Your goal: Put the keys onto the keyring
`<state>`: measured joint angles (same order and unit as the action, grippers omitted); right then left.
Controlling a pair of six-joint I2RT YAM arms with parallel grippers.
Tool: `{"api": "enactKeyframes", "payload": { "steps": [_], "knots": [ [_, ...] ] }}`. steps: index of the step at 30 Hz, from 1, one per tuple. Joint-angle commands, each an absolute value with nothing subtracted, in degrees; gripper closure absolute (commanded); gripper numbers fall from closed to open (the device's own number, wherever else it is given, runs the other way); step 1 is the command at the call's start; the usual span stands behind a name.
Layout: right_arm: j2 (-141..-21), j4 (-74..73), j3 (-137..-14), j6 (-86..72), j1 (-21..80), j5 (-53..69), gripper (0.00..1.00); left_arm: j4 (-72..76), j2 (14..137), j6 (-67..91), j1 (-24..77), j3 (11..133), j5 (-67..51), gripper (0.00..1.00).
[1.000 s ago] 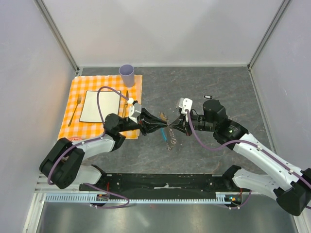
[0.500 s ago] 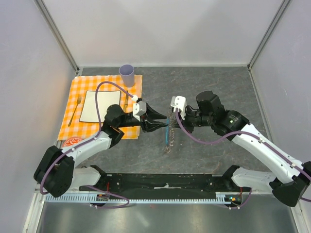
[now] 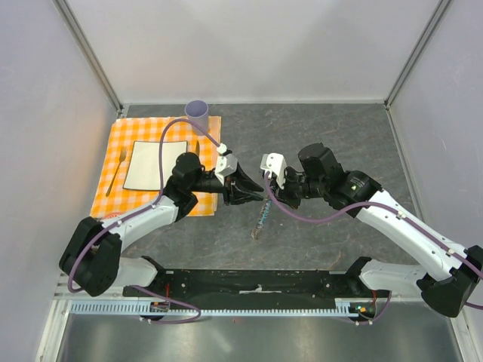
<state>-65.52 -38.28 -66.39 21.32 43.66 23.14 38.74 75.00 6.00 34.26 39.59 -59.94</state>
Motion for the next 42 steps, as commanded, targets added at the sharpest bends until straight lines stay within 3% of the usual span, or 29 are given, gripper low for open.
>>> {"api": "enactKeyframes", "payload": {
  "steps": [1,20,21,26,27,28,29,36,42],
  "knots": [
    [-65.0,-35.6,-68.6,22.1,43.9,22.9,1.0,35.8,76.4,3.5,35.1,43.0,-63.5,0.63],
    [-65.3,-34.5,-67.8,21.8,44.0,23.6,1.0,31.0,77.1,0.5,37.0,44.8,-62.4,0.91],
    [-65.2,-34.5,-67.8,21.7,44.1,23.5,1.0,30.8,77.1,0.4,37.0,44.8,-62.3,0.97],
    [-64.2,-33.3,-67.0,19.1,44.0,20.8,0.99,30.5,75.2,-1.7,37.1,43.8,-60.0,0.98],
    [-63.6,-33.0,-66.7,18.3,43.9,20.0,0.81,31.9,74.7,-2.2,37.1,43.2,-57.8,0.98],
    [-63.1,-32.8,-66.4,17.5,44.0,19.2,0.72,33.0,73.8,-2.3,37.1,41.3,-56.4,0.98],
    [-62.7,-31.7,-65.9,15.4,43.9,16.5,0.55,34.4,72.4,-2.4,37.1,40.4,-53.1,0.98],
    [-58.7,-28.0,-63.8,6.1,41.5,6.0,0.04,51.3,68.4,2.3,37.1,28.9,-42.7,0.98],
    [-59.8,-26.3,-63.5,-3.7,33.7,-1.6,0.02,59.7,67.3,3.5,37.0,23.2,-41.7,0.98]
  ]
}}
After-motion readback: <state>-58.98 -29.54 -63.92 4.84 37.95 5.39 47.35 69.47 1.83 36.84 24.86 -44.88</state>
